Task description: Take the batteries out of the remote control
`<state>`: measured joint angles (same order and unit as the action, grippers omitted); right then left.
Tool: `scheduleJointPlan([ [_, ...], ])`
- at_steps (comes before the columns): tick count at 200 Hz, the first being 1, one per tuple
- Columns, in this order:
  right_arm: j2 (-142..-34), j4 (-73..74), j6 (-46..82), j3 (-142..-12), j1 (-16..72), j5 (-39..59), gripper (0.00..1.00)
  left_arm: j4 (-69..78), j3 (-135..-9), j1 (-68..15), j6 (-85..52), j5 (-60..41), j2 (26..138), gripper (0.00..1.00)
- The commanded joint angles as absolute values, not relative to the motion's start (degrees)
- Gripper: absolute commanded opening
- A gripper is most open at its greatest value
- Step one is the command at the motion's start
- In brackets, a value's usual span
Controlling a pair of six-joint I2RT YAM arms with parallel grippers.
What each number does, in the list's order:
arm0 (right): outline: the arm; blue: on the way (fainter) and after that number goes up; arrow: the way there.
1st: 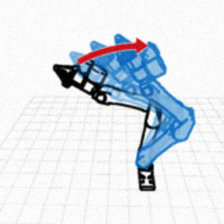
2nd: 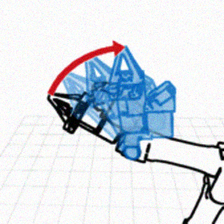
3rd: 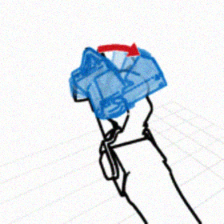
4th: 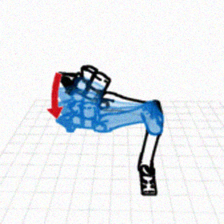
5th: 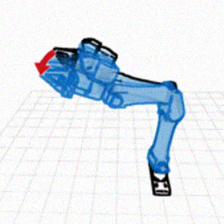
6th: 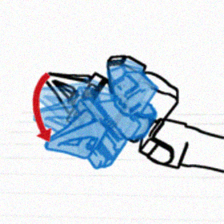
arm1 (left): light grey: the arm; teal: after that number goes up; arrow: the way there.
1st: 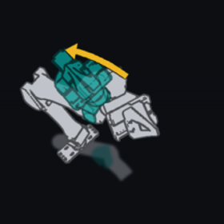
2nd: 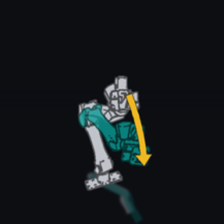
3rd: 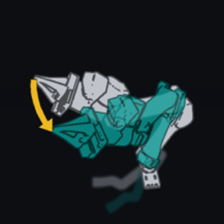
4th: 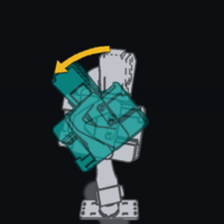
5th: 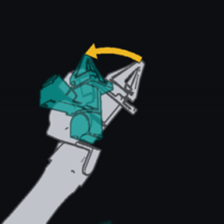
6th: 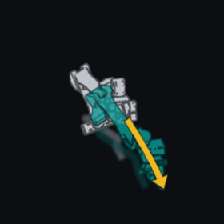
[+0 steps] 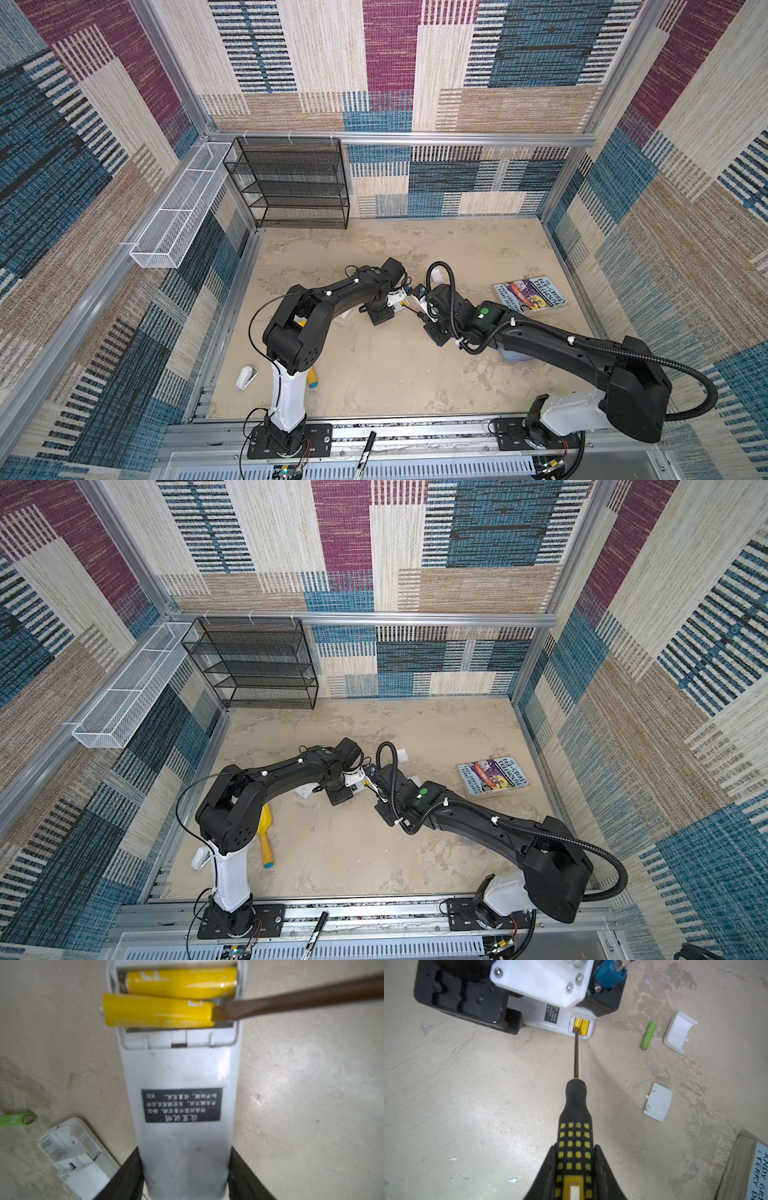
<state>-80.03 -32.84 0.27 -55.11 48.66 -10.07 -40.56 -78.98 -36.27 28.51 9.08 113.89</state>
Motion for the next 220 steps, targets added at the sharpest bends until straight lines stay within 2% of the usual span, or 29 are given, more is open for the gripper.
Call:
scheduleJointPlan([
  [1,-80.6,-33.2,-0.5,-55.8,48.5,-8.8,0.00,-43.4,-78.3,-36.4,30.0,10.1,115.1,0.57],
  [116,-80.2,-36.3,-1.1,-57.4,48.5,-8.7,0.00,-43.7,-78.6,-36.3,30.5,11.0,115.5,0.57],
  [220,-81.4,-28.3,0.9,-54.7,48.3,-9.7,0.00,-45.2,-79.1,-36.3,30.5,7.1,115.7,0.57],
])
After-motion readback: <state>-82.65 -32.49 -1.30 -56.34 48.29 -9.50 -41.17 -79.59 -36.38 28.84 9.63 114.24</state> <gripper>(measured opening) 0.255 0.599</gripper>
